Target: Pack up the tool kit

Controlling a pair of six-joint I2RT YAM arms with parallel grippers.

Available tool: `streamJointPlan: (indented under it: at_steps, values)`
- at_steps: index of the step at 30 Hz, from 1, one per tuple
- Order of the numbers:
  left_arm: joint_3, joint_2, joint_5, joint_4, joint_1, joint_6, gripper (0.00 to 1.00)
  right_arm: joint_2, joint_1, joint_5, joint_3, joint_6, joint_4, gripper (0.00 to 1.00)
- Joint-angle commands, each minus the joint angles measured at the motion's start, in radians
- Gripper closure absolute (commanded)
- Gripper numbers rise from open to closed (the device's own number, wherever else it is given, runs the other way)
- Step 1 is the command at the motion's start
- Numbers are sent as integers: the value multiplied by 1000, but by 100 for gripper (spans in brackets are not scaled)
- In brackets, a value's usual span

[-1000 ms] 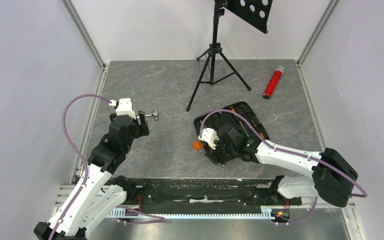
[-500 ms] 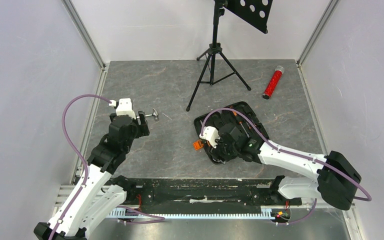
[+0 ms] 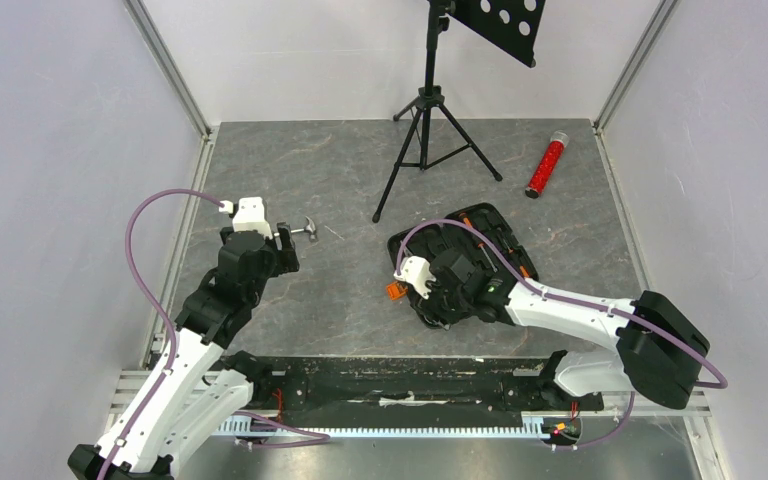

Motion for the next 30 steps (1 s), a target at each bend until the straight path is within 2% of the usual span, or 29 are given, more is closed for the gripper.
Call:
streamJointPlan:
  at_steps: [1, 15, 21, 26, 30]
  values:
    - [3, -1, 18, 46, 5, 45, 19, 18, 8, 17, 10, 5, 5, 52]
    - [4, 11, 37, 43, 6, 48, 19, 48, 5, 3, 32, -7, -2, 48]
    - [24, 29, 60, 31, 6, 52, 19, -11, 1, 5, 145, -36, -62, 36]
    - [124, 118, 72, -23, 5, 85, 20, -94, -11, 16, 204, -55, -81, 26]
    - [225, 287, 103, -61, 11, 148, 20, -172, -19, 34, 190, -63, -67, 22]
